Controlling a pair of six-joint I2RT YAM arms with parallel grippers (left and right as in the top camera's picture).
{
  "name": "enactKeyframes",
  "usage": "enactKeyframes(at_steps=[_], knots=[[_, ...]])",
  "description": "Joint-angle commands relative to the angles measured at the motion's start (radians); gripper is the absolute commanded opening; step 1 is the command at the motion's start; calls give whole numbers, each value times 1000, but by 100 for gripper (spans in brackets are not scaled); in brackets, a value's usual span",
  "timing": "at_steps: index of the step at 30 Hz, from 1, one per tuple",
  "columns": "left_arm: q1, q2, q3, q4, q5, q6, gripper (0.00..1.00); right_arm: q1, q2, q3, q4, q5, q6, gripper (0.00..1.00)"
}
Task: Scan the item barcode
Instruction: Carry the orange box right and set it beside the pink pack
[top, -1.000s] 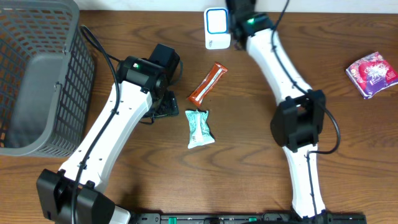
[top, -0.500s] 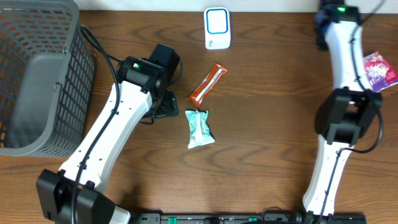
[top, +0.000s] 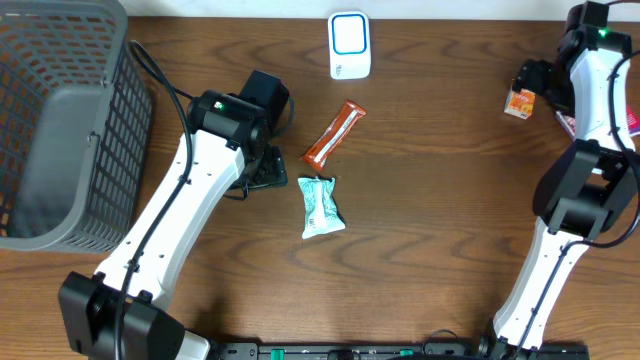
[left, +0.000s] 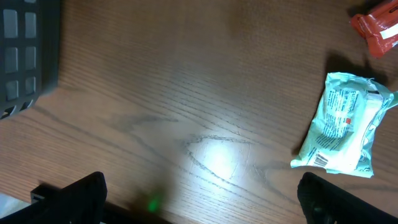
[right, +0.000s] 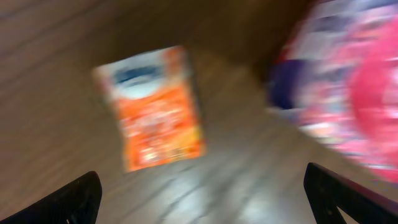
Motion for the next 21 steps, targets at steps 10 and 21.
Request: enactKeyframes(at_steps=[10,21], knots=[[1,8,2,-6,-16,-12,98,134,-8,-22,75,-21,2,24],[1,8,2,-6,-16,-11,98,114,-8,-303,413,190,78,8]])
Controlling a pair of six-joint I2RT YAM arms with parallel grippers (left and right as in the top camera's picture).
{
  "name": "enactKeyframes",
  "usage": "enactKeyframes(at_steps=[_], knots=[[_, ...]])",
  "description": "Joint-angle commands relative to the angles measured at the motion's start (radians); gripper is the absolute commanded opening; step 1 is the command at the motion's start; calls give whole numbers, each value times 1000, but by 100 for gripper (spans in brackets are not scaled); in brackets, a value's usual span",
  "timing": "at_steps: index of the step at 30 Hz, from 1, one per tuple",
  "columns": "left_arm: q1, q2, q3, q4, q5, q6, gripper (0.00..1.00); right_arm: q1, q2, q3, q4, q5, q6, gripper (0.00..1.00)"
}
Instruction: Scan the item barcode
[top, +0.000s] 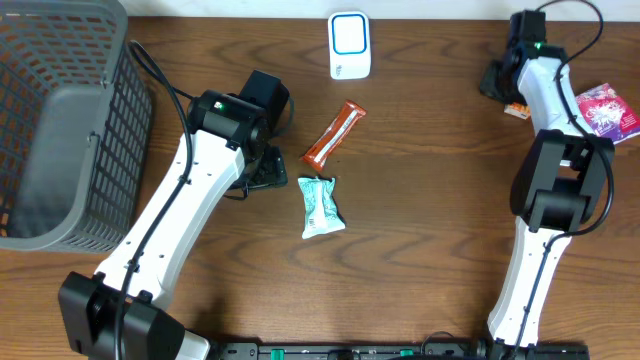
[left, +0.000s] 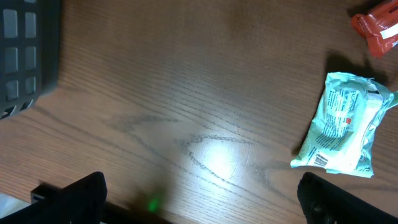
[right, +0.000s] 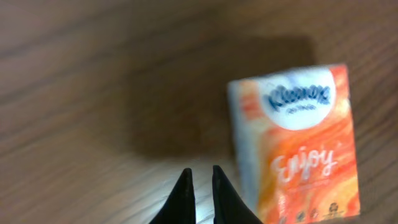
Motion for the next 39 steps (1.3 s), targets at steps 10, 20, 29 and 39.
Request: enactKeyframes(at_steps=[10,20,29,39], knots=[[1,8,2,-6,-16,-12,98,-139,-8,-119,52,267,29,11],[1,8,2,-6,-16,-12,98,-156,-9,-6,-137,253,21,11],[1,8,2,-6,-16,-12,98,-68,-9,236,-417,-448,21,50],[1,8,2,-6,-16,-12,98,153,-9,43,-409,-663,29,75]])
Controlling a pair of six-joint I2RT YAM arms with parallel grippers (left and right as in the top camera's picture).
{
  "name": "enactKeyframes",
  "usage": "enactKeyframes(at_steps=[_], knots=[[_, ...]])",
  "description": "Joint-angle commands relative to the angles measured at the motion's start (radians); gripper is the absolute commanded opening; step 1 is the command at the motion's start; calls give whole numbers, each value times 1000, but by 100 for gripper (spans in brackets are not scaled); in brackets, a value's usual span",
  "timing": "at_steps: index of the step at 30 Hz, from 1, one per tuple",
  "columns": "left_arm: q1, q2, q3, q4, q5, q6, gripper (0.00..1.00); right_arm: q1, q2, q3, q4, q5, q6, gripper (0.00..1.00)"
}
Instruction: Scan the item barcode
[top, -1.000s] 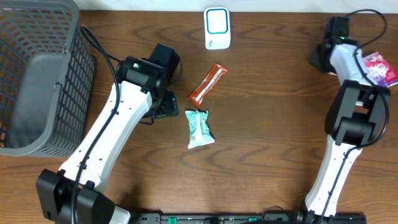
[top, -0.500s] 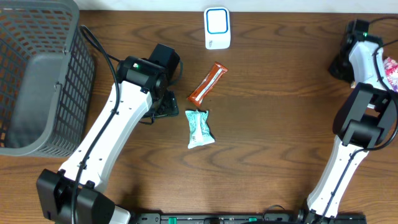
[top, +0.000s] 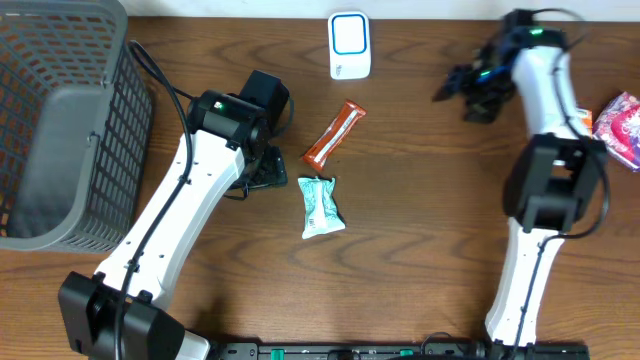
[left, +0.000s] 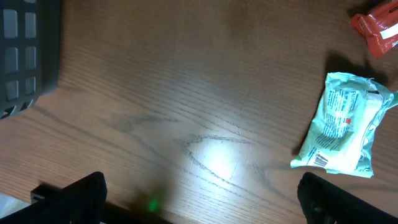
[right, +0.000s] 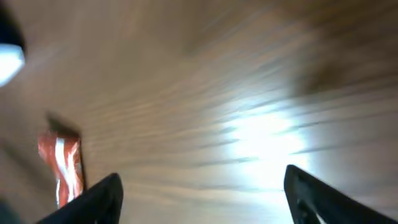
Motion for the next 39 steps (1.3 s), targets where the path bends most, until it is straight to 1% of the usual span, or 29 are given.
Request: enactKeyframes(at_steps=[1,5,9,15,18,24,27,29,30,31,32,37,39], knots=[[1,8,2,-6,-16,-12,98,116,-4,-107,31,-94,23,75],[1,8,2,-6,-16,-12,98,212,-4,-191,102,-111,122,73],[1,8,2,-6,-16,-12,98,297,-4,-251,203,-173,188,72],[1,8,2,-6,-16,-12,98,389,-4,-303,301,-169,323,71],[1,8,2,-6,-16,-12,98,417,-4,-324,339,-168,357,69],[1,8,2,-6,-16,-12,98,463,-4,-356,363,-99,444,59],[1,8,2,-6,-16,-12,98,489,-4,-363,386,-33,458,45],[1,8,2,-6,-16,-12,98,498,-4,-363,402,-10,458,38],[1,8,2,-6,-16,-12,98,500,-4,-363,415,-4,457,30],[1,8,2,-6,-16,-12,98,503,-4,-363,421,11,457,17],[1,8,2,-6,-16,-12,98,504,-4,-363,423,36,457,1],[1,8,2,-6,-16,-12,98,496,-12,-351,382,155,405,1],[1,8,2,-6,-16,-12,98,483,-33,-331,315,246,381,1]])
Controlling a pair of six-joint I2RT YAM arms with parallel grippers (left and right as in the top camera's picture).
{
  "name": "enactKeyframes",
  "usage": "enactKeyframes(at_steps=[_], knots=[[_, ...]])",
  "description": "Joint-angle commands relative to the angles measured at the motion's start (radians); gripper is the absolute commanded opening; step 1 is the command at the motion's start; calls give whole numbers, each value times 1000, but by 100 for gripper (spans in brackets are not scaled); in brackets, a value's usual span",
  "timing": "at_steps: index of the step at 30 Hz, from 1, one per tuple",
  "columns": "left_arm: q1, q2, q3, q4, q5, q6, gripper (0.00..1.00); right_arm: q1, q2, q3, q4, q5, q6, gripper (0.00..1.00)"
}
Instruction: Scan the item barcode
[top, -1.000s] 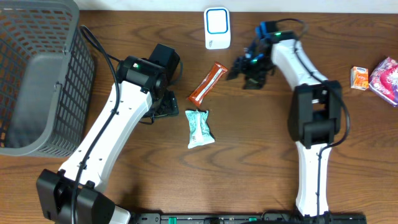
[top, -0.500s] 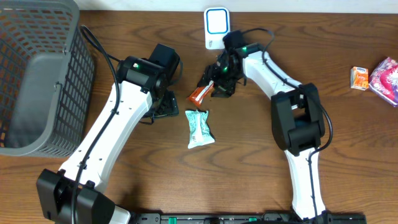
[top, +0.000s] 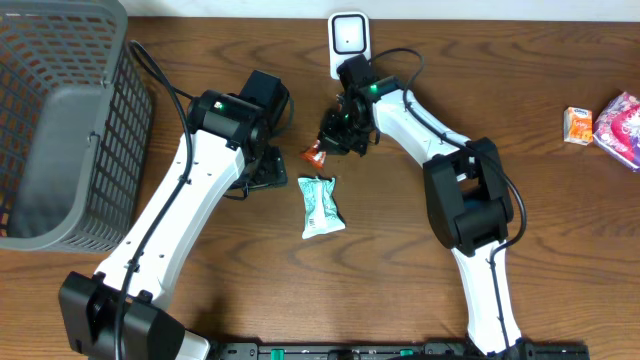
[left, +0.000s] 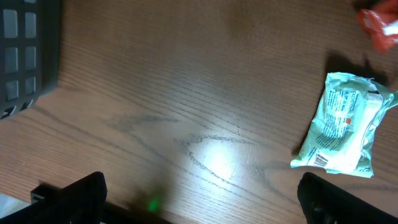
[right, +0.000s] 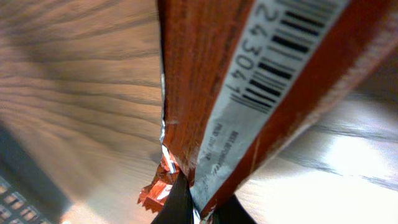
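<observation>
The orange-red snack bar (right: 249, 93) fills the right wrist view, its white barcode strip (right: 273, 56) facing the camera. My right gripper (right: 202, 208) is shut on the bar's crimped end. In the overhead view the right gripper (top: 340, 132) covers most of the bar, and only the bar's lower end (top: 313, 153) shows. The white scanner (top: 348, 40) stands just behind them at the table's back edge. My left gripper (left: 199, 190) hangs open over bare wood left of a teal packet (left: 342, 127).
A grey mesh basket (top: 60, 120) fills the far left. The teal packet (top: 321, 206) lies in front of the bar. An orange tissue pack (top: 577, 124) and a pink packet (top: 620, 117) lie at the far right.
My right gripper was open over bare wood at the back right. Now it is at the snack bar and shut on its end. The bar has shifted slightly. The left arm is unchanged.
My right gripper was open over the orange tissue pack at the far right, then shut beside it. Later it was open farther left, with the tissue pack lying nearer the pink packet. Now it grips the snack bar below the scanner. The left arm stayed still.
</observation>
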Motion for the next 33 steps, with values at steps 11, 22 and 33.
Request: enactKeyframes(at_steps=[11,22,33], knots=[[1,8,2,-6,-16,-12,98,2,-125,50,-417,1102,77,2],[1,8,2,-6,-16,-12,98,5,22,28,-514,1200,89,1],[1,8,2,-6,-16,-12,98,87,40,43,-508,1048,-30,23]])
